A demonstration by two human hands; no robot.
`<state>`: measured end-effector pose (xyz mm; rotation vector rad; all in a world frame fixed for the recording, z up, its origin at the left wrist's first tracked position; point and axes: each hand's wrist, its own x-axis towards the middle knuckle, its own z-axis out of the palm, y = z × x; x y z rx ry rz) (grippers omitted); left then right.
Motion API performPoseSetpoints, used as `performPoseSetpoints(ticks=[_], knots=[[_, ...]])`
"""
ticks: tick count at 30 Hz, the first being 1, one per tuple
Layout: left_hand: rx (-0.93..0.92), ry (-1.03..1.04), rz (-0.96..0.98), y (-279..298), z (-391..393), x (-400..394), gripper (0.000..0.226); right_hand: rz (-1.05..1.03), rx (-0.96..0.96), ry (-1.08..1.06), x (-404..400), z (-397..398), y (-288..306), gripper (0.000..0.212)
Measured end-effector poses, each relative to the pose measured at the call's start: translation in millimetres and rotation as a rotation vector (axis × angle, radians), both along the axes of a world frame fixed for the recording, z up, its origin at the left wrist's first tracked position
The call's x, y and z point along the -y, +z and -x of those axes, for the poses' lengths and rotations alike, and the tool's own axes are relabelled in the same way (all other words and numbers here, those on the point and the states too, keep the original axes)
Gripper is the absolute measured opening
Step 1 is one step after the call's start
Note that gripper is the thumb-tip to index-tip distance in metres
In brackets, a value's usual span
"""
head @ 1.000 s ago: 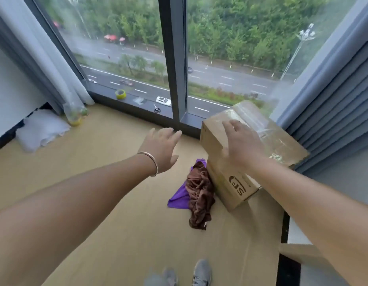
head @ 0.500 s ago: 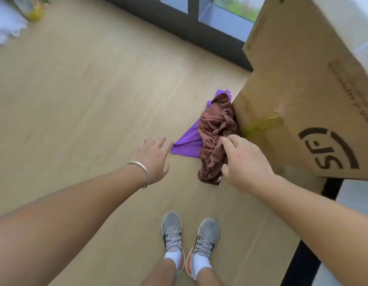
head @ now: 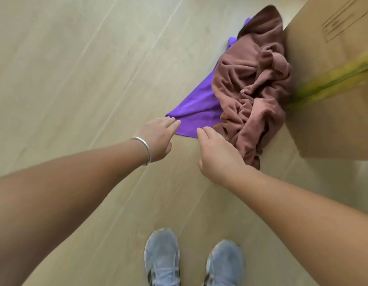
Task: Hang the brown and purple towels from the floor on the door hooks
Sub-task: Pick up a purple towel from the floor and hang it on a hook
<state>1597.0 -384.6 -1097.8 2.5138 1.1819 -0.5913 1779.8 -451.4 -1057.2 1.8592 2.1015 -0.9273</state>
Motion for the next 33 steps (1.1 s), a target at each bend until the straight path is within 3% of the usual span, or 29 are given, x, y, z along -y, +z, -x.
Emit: performPoseSetpoints(ticks=[7, 12, 19, 26, 33], knots=[[0.051, -0.106, 0.098, -91.8, 0.8, -50.2, 0.071, 0.059, -0.005, 0.012, -47.8, 6.7, -103.4, 0.076], [-0.018, -0.148, -0.097, -112.0, 0.2, -59.8, 0.077, -0.023, 0.289, -0.002, -53.4, -7.2, -137.7, 0.075], [-0.196, -0.187, -0.244, -111.6, -28.8, -73.7, 0.053, -0.048, 0.551, -0.121, -48.5, -50.0, -136.7, 0.056], [0.029, -0.035, -0.076, -43.3, 15.5, -88.3, 0.044, -0.085, 0.582, -0.09, -39.9, -64.8, -96.2, 0.036], [0.064, 0.141, -0.096, 112.7, 78.3, -74.9, 0.038, -0.16, 0.427, 0.03, -43.4, -30.0, 45.0, 0.022]])
